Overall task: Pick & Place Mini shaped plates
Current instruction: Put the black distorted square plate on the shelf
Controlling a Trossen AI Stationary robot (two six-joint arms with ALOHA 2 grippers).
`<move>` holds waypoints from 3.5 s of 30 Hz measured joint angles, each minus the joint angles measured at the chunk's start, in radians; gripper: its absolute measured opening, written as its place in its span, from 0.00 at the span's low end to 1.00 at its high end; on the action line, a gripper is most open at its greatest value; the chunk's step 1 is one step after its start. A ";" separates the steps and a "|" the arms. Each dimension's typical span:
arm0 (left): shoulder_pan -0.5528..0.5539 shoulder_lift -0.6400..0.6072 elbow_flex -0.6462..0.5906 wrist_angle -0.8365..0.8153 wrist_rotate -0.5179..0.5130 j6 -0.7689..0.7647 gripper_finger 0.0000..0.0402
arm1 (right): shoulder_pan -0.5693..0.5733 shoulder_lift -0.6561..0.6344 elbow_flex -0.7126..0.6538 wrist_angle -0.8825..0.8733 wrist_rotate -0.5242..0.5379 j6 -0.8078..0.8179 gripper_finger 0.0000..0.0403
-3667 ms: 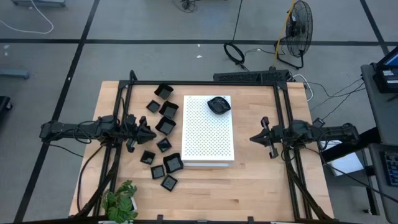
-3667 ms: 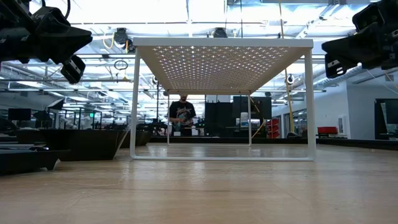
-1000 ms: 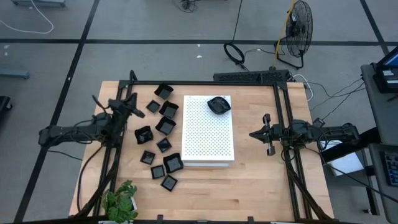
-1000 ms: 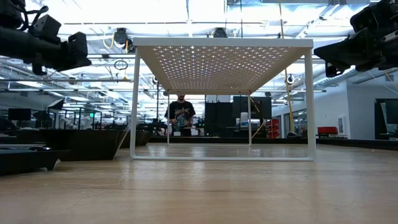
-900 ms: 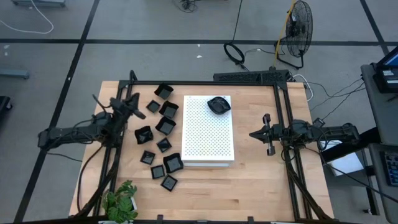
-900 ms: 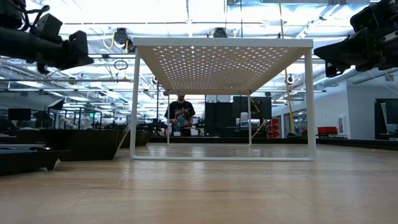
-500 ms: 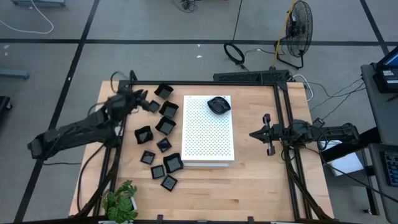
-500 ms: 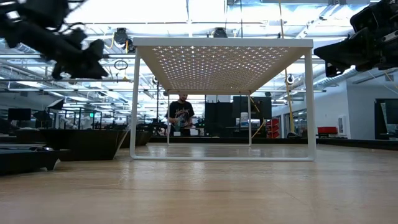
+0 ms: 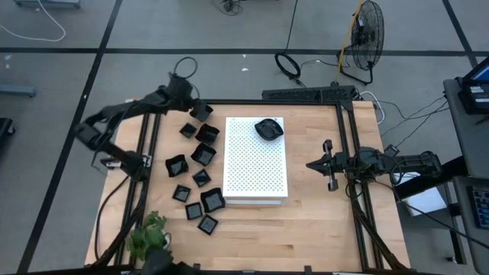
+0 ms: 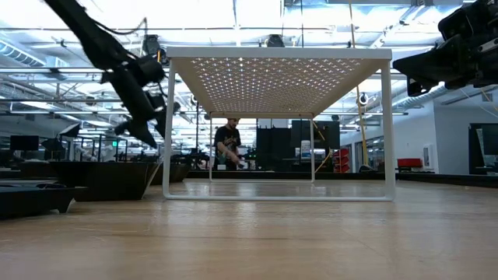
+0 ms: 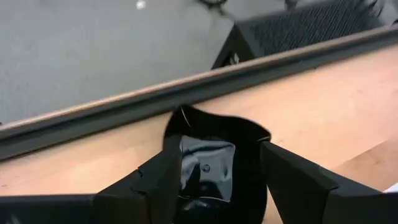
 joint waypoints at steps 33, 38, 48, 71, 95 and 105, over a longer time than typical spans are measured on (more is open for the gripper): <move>-0.247 0.097 0.026 -0.075 -0.178 -0.002 0.49 | 0.000 0.000 0.000 0.000 0.000 0.000 0.00; -0.239 0.175 0.026 -0.068 -0.180 -0.005 0.49 | 0.000 0.000 0.000 0.000 0.000 0.000 0.00; -0.243 0.207 0.026 -0.029 -0.144 -0.006 0.49 | 0.000 0.000 0.000 0.000 0.000 0.000 0.00; -0.247 0.179 0.025 -0.035 -0.196 -0.004 0.28 | 0.000 0.000 0.000 0.000 0.000 0.000 0.00; -0.274 0.065 0.024 -0.096 -0.270 0.066 0.03 | 0.000 0.000 0.000 0.000 0.000 0.000 0.00; -0.420 -0.291 0.026 -0.097 -0.363 0.191 0.02 | 0.000 0.000 0.000 0.000 0.000 0.000 0.00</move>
